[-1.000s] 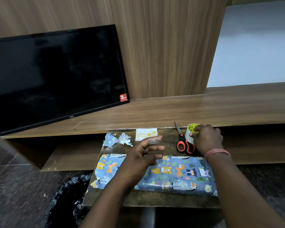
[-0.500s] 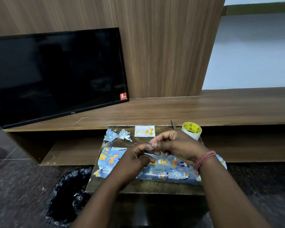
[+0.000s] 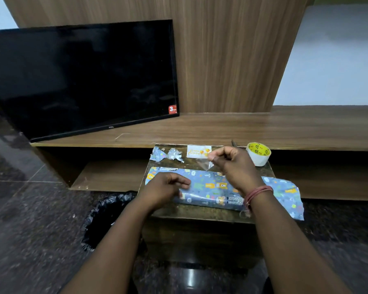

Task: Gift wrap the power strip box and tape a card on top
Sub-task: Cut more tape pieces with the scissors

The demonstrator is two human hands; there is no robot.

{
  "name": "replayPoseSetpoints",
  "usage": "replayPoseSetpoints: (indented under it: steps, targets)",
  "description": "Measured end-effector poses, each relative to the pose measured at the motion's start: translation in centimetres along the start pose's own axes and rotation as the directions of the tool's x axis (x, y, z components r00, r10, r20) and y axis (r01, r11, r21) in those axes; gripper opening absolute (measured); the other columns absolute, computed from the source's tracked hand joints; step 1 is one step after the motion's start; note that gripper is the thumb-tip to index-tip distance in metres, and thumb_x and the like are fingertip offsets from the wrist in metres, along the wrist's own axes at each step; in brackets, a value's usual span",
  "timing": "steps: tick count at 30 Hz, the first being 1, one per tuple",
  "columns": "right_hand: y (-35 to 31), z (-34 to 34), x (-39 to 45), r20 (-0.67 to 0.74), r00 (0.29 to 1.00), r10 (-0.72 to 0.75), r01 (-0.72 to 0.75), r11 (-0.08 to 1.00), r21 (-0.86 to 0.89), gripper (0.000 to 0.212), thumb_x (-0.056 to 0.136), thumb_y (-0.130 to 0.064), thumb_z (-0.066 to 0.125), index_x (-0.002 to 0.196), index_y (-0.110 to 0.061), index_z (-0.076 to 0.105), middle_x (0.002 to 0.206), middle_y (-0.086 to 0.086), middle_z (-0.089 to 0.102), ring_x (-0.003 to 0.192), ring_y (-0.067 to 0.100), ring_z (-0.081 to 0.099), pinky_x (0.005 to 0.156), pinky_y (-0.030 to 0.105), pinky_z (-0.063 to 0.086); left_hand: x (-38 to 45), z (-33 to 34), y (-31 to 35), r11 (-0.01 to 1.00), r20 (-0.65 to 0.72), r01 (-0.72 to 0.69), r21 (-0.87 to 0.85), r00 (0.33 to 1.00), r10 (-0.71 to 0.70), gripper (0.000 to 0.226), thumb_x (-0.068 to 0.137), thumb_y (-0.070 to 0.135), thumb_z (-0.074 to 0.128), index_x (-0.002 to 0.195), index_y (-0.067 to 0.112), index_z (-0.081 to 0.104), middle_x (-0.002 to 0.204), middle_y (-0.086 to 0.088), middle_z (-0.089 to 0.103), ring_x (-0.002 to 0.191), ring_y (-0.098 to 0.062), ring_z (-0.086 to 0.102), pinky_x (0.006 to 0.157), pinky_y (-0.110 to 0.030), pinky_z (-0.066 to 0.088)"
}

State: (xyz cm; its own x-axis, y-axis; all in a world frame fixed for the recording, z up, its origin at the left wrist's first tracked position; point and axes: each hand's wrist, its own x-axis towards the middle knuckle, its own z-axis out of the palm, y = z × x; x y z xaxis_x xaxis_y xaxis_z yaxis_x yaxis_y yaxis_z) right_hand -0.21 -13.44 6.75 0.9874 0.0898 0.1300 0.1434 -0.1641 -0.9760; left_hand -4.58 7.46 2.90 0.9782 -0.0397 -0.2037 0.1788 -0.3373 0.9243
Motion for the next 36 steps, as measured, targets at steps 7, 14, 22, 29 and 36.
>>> replayPoseSetpoints:
  steps: [7, 14, 22, 29, 36]
  targets:
    - [2.0, -0.1, -0.3, 0.062, 0.992, 0.110, -0.099, 0.981, -0.166, 0.004, 0.091, -0.010, 0.072, 0.088, -0.010, 0.074, 0.073, -0.007, 0.068, 0.056, -0.007, 0.056, 0.057, 0.014, 0.044, 1.1, -1.2, -2.3, 0.788, -0.132, -0.085, 0.610, 0.969, 0.207, 0.032, 0.073, 0.042, 0.088, 0.103, 0.041, 0.078, 0.108, 0.020, 0.072, 0.104, -0.002, 0.061, 0.087, -0.026, 0.041]
    - [3.0, 0.4, -0.1, 0.225, 0.940, 0.257, -0.250, 0.966, -0.059, 0.015, 0.084, -0.014, 0.081, 0.096, -0.014, 0.073, 0.084, 0.003, 0.070, 0.072, 0.012, 0.062, 0.059, 0.028, 0.051, 1.7, -1.2, -3.0, 0.792, -0.154, -0.071, 0.607, 0.967, 0.205, 0.023, 0.072, 0.041, 0.088, 0.094, 0.042, 0.080, 0.104, 0.023, 0.065, 0.111, -0.001, 0.055, 0.080, -0.034, 0.019]
    - [2.9, 3.9, -0.6, 0.307, 0.919, 0.245, -0.184, 0.959, -0.215, 0.003, 0.095, -0.013, 0.069, 0.094, -0.012, 0.066, 0.065, -0.005, 0.062, 0.045, 0.000, 0.052, 0.046, 0.016, 0.043, 2.6, -1.8, -3.8, 0.853, -0.115, -0.137, 0.503, 0.968, 0.223, 0.042, 0.077, 0.024, 0.085, 0.066, 0.060, 0.068, 0.091, 0.027, 0.067, 0.099, 0.002, 0.061, 0.105, -0.049, 0.040]
    - [3.7, 5.5, -0.5, 0.294, 0.936, 0.192, -0.069, 0.921, -0.384, 0.013, 0.097, -0.016, 0.062, 0.088, -0.017, 0.071, 0.076, -0.005, 0.068, 0.060, 0.002, 0.056, 0.061, 0.019, 0.045, 3.0, -1.8, -4.2, 0.872, -0.132, -0.156, 0.464, 0.961, 0.243, 0.024, 0.075, 0.024, 0.086, 0.076, 0.046, 0.075, 0.097, 0.018, 0.072, 0.096, -0.004, 0.066, 0.103, -0.046, 0.044]
    - [3.5, 6.3, -0.3, 0.327, 0.930, 0.168, -0.004, 0.893, -0.450, 0.030, 0.105, -0.023, 0.050, 0.094, -0.003, 0.070, 0.079, -0.010, 0.067, 0.067, -0.003, 0.060, 0.064, 0.020, 0.041, 2.8, -1.9, -4.6, 0.889, -0.137, -0.170, 0.426, 0.959, 0.249, 0.019, 0.076, 0.021, 0.085, 0.079, 0.039, 0.080, 0.091, 0.021, 0.069, 0.093, -0.003, 0.068, 0.094, -0.040, 0.053]
